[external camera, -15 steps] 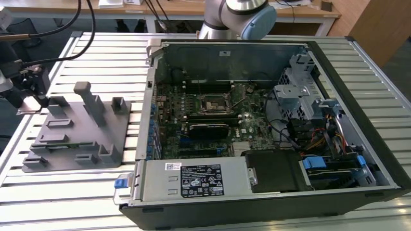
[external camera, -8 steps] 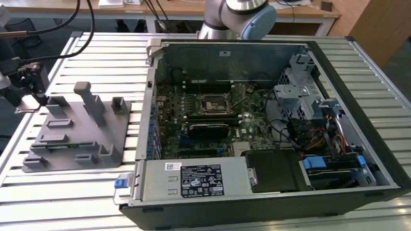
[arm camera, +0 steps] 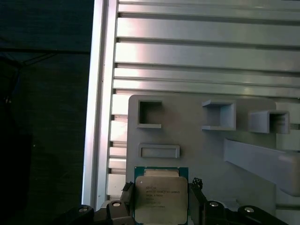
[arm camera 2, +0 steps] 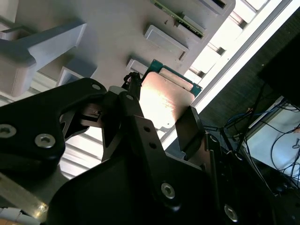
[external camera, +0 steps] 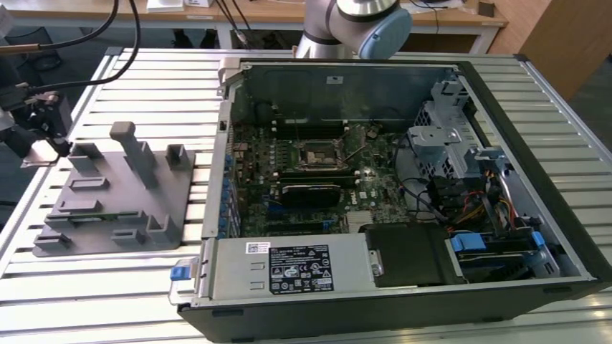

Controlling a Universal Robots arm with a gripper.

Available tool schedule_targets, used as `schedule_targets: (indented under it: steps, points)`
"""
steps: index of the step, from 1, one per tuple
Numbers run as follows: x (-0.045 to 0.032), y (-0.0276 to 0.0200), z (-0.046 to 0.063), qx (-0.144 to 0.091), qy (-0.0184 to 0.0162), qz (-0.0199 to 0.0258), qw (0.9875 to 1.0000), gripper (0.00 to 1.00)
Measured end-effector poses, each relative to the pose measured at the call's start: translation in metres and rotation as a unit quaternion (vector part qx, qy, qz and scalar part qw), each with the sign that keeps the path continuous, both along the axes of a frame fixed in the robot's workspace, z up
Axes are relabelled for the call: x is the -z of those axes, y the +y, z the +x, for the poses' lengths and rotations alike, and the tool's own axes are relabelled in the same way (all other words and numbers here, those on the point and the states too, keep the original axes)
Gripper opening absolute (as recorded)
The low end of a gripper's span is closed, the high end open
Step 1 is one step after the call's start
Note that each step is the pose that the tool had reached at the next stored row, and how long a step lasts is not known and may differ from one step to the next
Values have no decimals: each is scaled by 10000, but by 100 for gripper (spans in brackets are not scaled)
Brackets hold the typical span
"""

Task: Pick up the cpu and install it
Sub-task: 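Pick up the cpu and move it towards the insertion slot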

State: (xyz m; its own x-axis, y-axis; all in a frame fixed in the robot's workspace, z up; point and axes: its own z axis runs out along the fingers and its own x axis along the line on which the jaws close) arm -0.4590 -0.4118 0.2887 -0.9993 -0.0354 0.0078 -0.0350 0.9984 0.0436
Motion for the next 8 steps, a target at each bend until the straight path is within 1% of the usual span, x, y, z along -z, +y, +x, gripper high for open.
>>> schedule_targets:
  steps: [8]
  points:
    - [-39, 0, 0, 0, 1, 0, 10000, 54]
